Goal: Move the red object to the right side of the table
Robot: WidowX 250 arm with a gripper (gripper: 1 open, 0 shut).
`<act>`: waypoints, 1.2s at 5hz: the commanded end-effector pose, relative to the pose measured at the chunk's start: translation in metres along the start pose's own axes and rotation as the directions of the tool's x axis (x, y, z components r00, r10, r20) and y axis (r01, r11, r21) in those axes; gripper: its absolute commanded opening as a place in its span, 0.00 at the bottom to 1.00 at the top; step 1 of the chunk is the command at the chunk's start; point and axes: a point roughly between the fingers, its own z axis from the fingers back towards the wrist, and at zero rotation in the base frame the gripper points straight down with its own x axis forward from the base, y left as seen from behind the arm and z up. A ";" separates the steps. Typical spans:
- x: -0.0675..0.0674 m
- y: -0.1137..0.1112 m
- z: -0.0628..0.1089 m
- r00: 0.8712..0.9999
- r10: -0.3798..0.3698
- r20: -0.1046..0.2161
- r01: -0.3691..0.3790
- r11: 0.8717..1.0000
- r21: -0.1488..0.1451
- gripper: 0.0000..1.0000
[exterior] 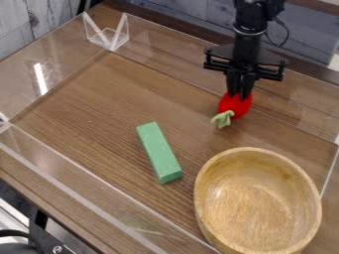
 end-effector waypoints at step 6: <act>-0.006 -0.061 0.062 0.982 0.176 0.064 -0.172 0.983 -0.062 0.00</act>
